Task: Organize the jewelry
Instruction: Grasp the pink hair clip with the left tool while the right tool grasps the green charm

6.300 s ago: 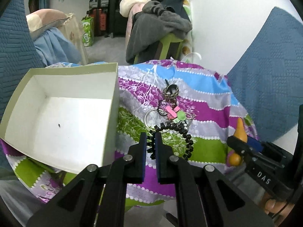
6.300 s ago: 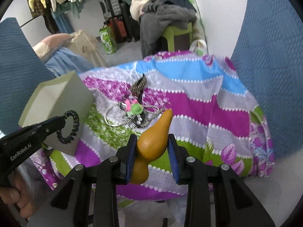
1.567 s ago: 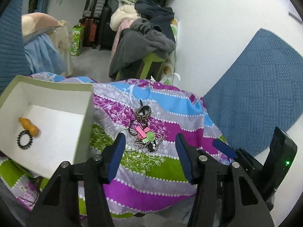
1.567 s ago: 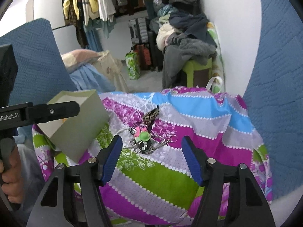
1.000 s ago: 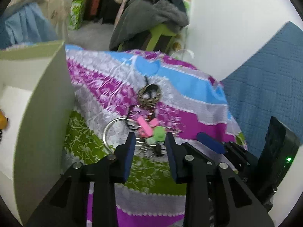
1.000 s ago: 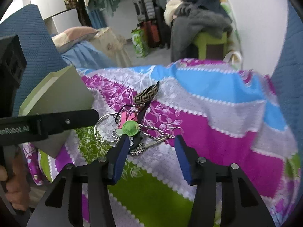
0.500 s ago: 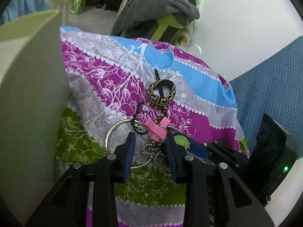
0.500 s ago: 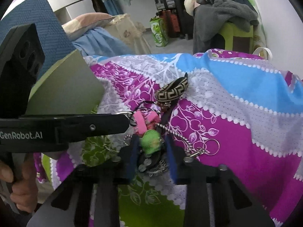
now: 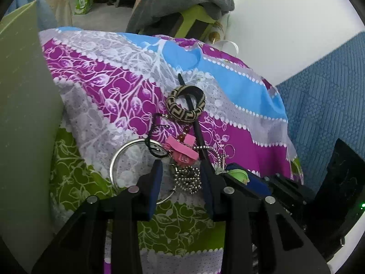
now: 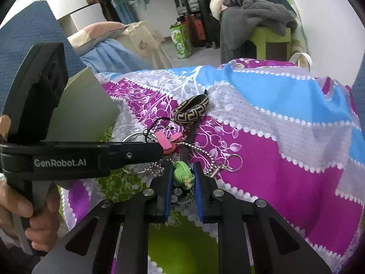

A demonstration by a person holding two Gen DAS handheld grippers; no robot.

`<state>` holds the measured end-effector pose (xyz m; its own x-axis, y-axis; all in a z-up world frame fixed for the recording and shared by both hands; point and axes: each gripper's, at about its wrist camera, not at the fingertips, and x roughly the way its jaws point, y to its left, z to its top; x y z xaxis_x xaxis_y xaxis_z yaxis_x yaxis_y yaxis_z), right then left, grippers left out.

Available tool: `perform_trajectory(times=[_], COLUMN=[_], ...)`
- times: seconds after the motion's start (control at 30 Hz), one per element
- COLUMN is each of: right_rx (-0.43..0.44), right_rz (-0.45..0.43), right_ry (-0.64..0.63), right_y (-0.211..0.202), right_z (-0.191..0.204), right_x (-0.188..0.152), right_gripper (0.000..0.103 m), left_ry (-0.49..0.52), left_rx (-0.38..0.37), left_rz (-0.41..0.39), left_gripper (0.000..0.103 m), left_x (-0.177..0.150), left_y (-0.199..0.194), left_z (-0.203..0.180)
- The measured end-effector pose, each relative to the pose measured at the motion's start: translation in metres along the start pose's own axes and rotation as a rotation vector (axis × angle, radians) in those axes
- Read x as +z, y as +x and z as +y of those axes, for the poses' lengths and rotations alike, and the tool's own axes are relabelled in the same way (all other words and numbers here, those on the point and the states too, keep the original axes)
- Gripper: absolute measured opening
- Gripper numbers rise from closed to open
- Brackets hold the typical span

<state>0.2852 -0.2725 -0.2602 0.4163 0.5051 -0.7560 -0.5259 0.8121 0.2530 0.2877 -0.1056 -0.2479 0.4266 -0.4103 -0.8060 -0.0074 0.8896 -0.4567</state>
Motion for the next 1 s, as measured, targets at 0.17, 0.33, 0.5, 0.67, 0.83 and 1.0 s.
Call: perform_trajectory(times=[0.17, 0.33, 0.5, 0.67, 0.83, 1.0], right_rx=[0.005, -0.006, -0.032, -0.059, -0.087, -0.129], right_rz=[0.018, 0.005, 0.018, 0.013, -0.002, -0.004], right_ry=[0.042, 0.064, 0.087, 0.094, 0.102, 0.117], right_y=[-0.004, -0.011, -0.012, -0.017, -0.026, -0.034], right_z=[-0.006, -0.01, -0.013, -0.013, -0.006, 0.005], right_x=[-0.006, -0.009, -0.009, -0.008, -0.007, -0.01], right_gripper=[0.015, 0.014, 0.014, 0.014, 0.014, 0.014], left_ry=[0.06, 0.098, 0.142, 0.121, 0.111, 0.093], left_rx=[0.036, 0.069, 0.117, 0.098, 0.072, 0.065], left_rz=[-0.018, -0.032, -0.031, -0.048, -0.067, -0.079], left_gripper=[0.036, 0.036, 0.024, 0.022, 0.022, 0.022], left_x=[0.001, 0.003, -0.001, -0.002, -0.007, -0.018], left_y=[0.002, 0.006, 0.014, 0.008, -0.013, -0.034], left_z=[-0.011, -0.016, -0.022, -0.02, -0.018, -0.011])
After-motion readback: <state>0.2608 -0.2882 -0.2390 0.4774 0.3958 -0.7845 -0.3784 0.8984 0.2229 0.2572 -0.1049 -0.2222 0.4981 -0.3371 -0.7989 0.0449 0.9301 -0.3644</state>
